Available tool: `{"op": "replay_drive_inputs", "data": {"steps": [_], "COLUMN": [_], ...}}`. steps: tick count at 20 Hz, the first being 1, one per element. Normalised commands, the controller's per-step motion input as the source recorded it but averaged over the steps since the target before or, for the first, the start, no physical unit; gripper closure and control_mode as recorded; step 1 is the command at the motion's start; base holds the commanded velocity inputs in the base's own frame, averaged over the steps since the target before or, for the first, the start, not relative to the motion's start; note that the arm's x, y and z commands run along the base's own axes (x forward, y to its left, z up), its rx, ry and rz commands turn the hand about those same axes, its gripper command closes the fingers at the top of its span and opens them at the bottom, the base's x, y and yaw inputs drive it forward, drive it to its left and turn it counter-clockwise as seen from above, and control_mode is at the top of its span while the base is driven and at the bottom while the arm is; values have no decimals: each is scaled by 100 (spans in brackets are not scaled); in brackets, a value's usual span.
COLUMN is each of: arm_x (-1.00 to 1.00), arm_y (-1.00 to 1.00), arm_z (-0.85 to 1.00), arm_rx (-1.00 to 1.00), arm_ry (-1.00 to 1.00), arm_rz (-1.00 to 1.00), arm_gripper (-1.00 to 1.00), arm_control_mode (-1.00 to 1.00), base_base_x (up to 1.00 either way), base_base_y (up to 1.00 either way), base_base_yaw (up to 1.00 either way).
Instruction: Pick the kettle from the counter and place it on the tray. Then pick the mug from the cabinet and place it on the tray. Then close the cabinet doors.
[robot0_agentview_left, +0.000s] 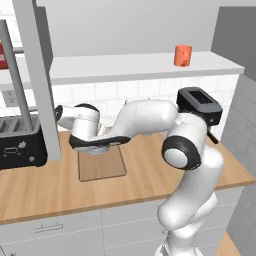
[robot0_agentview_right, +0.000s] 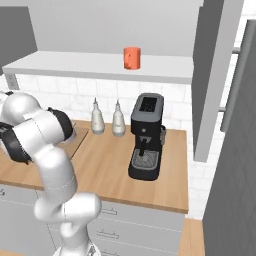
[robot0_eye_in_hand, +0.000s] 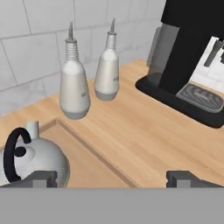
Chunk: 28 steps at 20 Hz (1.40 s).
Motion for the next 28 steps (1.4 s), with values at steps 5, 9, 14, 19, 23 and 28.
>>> {"op": "replay_drive_inputs", "data": {"steps": [5, 9, 14, 19, 23, 28], "arm_x": [-80, -72, -66, -72, -58, -37], "arm_y": [-67, -69, -77, -77, -70, -81], "arm_z": [27, 36, 48, 63, 51, 63], "arm_rx": [0, 0, 0, 0, -9, -8], "arm_ry": [0, 0, 0, 0, -1, 0], "arm_rz": [-4, -1, 0, 0, 6, 21], "arm_gripper": [-100, -100, -100, -100, -100, -100], "arm_control_mode": [-100, -100, -100, -100, -100, -100], "base_base_x": [0, 0, 0, 0, 0, 0], "base_base_y": [0, 0, 0, 0, 0, 0], "base_base_yaw": [0, 0, 0, 0, 0, 0]}}
